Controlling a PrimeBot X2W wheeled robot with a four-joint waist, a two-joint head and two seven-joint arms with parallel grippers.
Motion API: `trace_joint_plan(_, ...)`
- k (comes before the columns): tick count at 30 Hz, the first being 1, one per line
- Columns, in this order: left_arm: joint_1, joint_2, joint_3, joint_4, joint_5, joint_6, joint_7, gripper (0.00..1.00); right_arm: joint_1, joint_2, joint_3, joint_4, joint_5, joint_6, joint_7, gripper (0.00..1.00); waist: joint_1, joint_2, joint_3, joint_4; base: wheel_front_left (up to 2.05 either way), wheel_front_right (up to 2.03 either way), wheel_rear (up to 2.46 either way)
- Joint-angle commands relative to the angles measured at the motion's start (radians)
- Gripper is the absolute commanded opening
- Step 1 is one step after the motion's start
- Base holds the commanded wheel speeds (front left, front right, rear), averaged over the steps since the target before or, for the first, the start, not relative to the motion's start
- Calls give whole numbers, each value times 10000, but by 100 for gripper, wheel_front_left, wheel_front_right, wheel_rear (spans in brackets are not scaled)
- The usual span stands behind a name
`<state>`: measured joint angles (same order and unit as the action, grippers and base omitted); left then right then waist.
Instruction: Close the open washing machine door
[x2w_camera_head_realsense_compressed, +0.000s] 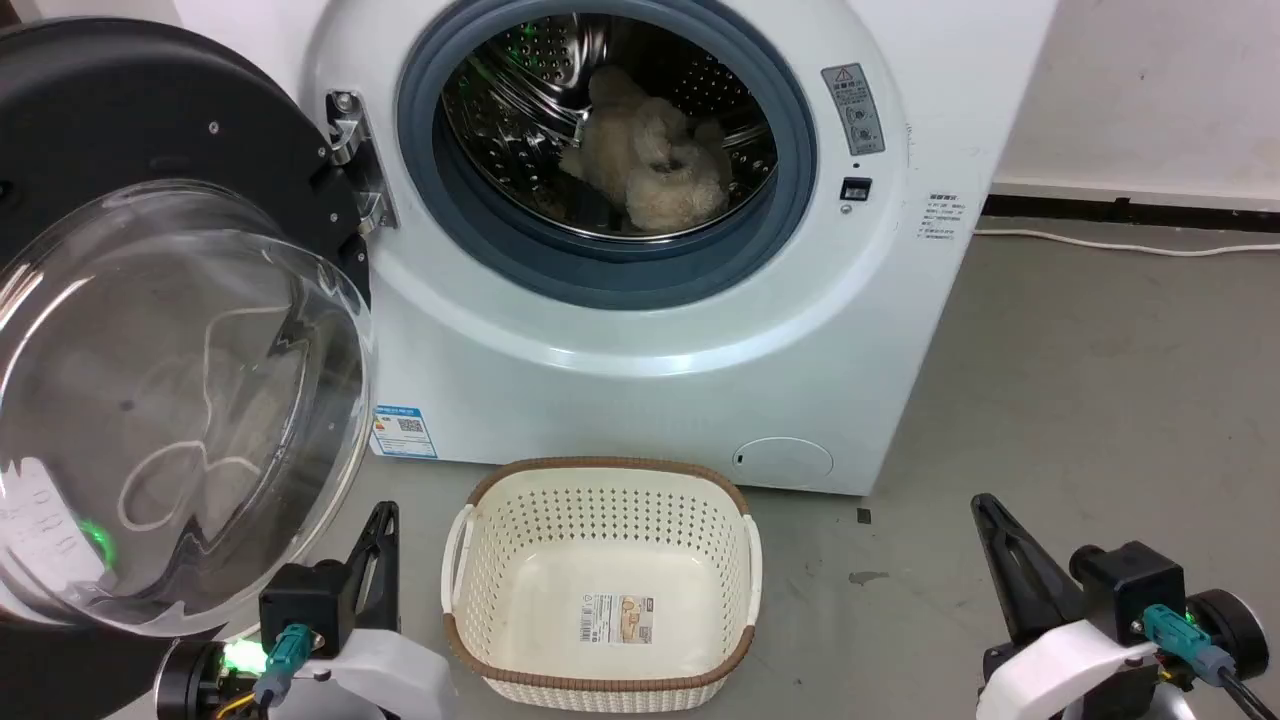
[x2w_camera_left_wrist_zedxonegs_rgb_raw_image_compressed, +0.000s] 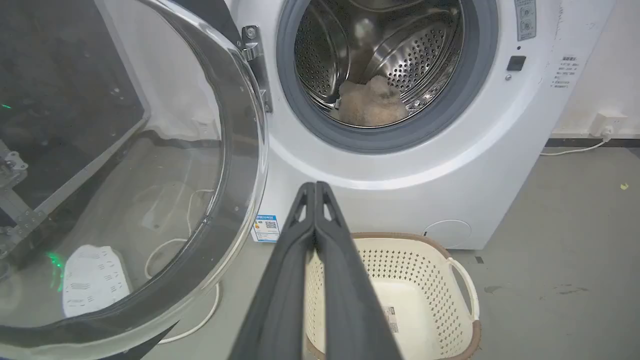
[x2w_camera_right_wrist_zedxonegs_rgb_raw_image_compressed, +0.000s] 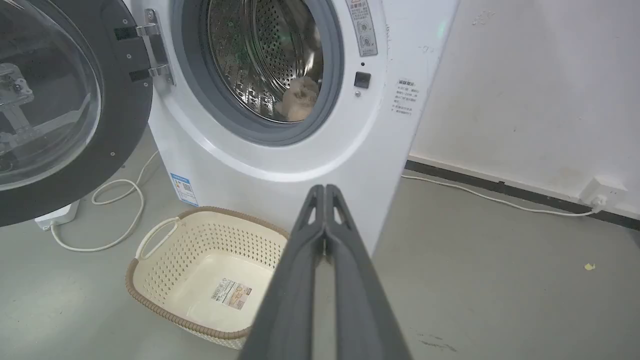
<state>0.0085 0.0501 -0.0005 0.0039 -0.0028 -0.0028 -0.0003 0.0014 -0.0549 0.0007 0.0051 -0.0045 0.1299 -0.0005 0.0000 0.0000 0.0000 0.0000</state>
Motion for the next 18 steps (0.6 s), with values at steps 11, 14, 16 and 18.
trace_joint_plan(11,-85,1,5,-39,28,28,3,0,-14,47,-7,-51,45,8,5,0,0,0,0,0,0,0,0)
trace_joint_plan(14,-85,1,5,-39,28,28,3,0,-14,47,-7,-51,45,8,5,0,0,0,0,0,0,0,0)
trace_joint_plan(16,-85,1,5,-39,28,28,3,0,-14,47,-7,-51,45,8,5,0,0,0,0,0,0,0,0)
trace_joint_plan(18,-85,1,5,-39,28,28,3,0,-14,47,-7,-51,45,8,5,0,0,0,0,0,0,0,0)
